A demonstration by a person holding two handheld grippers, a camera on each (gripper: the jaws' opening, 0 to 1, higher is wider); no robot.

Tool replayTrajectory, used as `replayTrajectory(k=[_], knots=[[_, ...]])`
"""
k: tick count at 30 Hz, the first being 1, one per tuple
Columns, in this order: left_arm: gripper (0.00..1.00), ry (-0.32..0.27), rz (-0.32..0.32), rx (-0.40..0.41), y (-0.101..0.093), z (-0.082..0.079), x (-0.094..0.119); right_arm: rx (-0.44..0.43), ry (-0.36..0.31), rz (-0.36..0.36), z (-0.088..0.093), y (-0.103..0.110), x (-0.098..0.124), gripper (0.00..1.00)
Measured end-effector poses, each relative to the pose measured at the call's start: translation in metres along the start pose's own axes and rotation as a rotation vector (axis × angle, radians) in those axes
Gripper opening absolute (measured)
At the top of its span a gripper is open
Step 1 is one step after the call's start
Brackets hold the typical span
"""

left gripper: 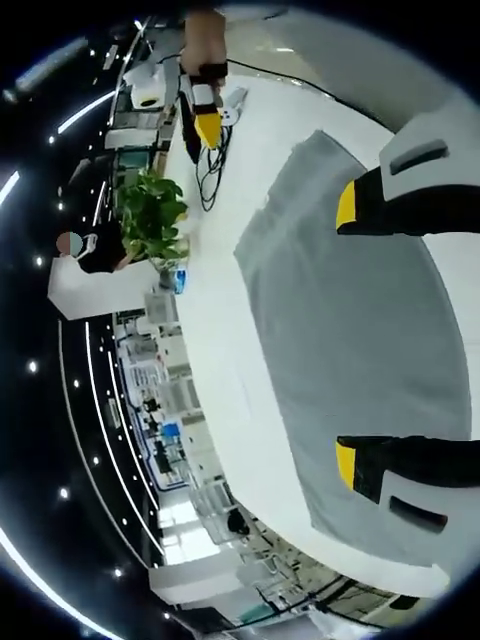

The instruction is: Fold the towel on the table until its edges align and the towel forms a compact rectangular stack.

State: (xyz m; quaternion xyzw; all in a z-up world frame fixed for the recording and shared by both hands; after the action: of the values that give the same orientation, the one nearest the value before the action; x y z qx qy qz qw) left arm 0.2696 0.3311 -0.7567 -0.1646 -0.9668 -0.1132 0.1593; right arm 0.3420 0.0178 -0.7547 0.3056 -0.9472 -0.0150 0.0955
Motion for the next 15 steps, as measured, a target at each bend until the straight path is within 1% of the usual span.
replayTrajectory(k=[3,4,5,7,8,9,10,11,12,13,14,15], knots=[[0.85,-0.015,0.059,-0.021,-0.015,-0.007,-0.01,0.001,-0.01,0.03,-0.002,-0.007,-0.004,0.77],[0.86,-0.026,0.116,-0.049,-0.026,-0.012,-0.016,-0.043,-0.03,0.061,-0.003,-0.011,-0.007,0.76],[0.88,-0.031,0.128,-0.051,-0.028,-0.013,-0.018,-0.057,-0.038,0.068,-0.003,-0.013,-0.008,0.76],[0.89,-0.036,0.171,-0.069,-0.04,-0.017,-0.025,-0.07,-0.037,0.081,-0.002,-0.016,-0.013,0.76],[0.89,-0.034,0.198,-0.092,-0.049,-0.019,-0.028,-0.07,-0.036,0.083,-0.002,-0.017,-0.015,0.76],[0.89,-0.036,0.202,-0.098,-0.05,-0.019,-0.029,-0.071,-0.034,0.084,-0.002,-0.018,-0.017,0.76],[0.89,-0.033,0.233,-0.142,-0.061,-0.021,-0.034,-0.074,-0.032,0.085,-0.002,-0.02,-0.019,0.75],[0.89,-0.031,0.24,-0.154,-0.066,-0.021,-0.037,-0.081,-0.031,0.086,-0.002,-0.021,-0.021,0.75],[0.89,-0.033,0.255,-0.162,-0.072,-0.021,-0.039,-0.1,-0.038,0.09,-0.002,-0.022,-0.023,0.74],[0.9,-0.047,0.279,-0.162,-0.08,-0.021,-0.042,-0.136,-0.051,0.098,-0.003,-0.024,-0.026,0.73],[0.9,-0.057,0.303,-0.171,-0.088,-0.021,-0.046,-0.153,-0.051,0.099,-0.002,-0.026,-0.027,0.72],[0.9,-0.054,0.311,-0.176,-0.093,-0.021,-0.048,-0.166,-0.051,0.106,-0.002,-0.029,-0.03,0.71]])
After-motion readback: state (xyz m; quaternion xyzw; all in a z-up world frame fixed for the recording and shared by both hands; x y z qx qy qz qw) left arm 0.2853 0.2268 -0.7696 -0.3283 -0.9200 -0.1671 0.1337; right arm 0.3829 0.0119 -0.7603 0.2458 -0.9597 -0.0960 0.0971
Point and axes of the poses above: the point that each gripper's makers call its tool centre point, and the gripper's own axes: x roughly backward along the fingers, y roughly to its left, z roughly out of its underside, the point moved 7 cm from there along x, roughly backward along the fingers, and after that the axes turned 6 degrees about -y, right-handed, at the moved point
